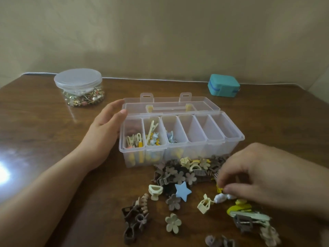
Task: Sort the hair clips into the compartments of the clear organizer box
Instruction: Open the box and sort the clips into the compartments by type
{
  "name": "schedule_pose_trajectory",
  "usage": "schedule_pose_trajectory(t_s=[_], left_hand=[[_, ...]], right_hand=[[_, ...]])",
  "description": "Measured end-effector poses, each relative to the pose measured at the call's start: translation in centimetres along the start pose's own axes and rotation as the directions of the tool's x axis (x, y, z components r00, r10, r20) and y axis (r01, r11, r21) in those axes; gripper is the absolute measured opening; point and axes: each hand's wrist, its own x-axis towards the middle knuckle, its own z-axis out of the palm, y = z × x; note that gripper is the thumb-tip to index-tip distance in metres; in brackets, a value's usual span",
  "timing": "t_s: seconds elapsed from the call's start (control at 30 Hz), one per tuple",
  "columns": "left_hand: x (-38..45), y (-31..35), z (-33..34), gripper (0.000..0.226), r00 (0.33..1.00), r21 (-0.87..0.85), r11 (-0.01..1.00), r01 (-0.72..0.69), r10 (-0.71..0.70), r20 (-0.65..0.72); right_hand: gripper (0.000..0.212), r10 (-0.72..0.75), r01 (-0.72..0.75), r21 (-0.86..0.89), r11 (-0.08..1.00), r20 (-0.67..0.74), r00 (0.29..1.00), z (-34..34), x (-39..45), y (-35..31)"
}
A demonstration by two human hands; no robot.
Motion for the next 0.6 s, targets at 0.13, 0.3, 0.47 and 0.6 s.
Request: schedule_pose_trajectory(t_s=[0.13,0.3,0.47,0.6], left_hand=[[0.1,-0.1,-0.1,0.049,1.0,-0.009,1.0,0.003,-0.003,-0.004],[0.2,-0.3,-0.1,0.044,1.0,-0.01,1.0,-0.01,0.01,-0.003],[0.1,-0.2,-0.2,0.056,1.0,-0.019,1.0,-0.01,0.01,0.005],[0.3,-0.3,-0.2,0.039,1.0,-0.024,1.0,-0.006,0.006,0.005]], right_hand=[[0.04,0.007,0.005,-0.18,0.984,0.066,0.998,0.0,0.4,-1.1],[0.042,0.044,-0.015,-0.271,0.962,0.102,0.994,0.0,1.0,-0.8],[0.031,-0.014,0.025,-0.191,0.981,0.057,0.998,0.2,1.0,0.1],[0.015,-0.089,0.094,0.245,0.965,-0.029,0.996,-0.4,0.9,0.7]])
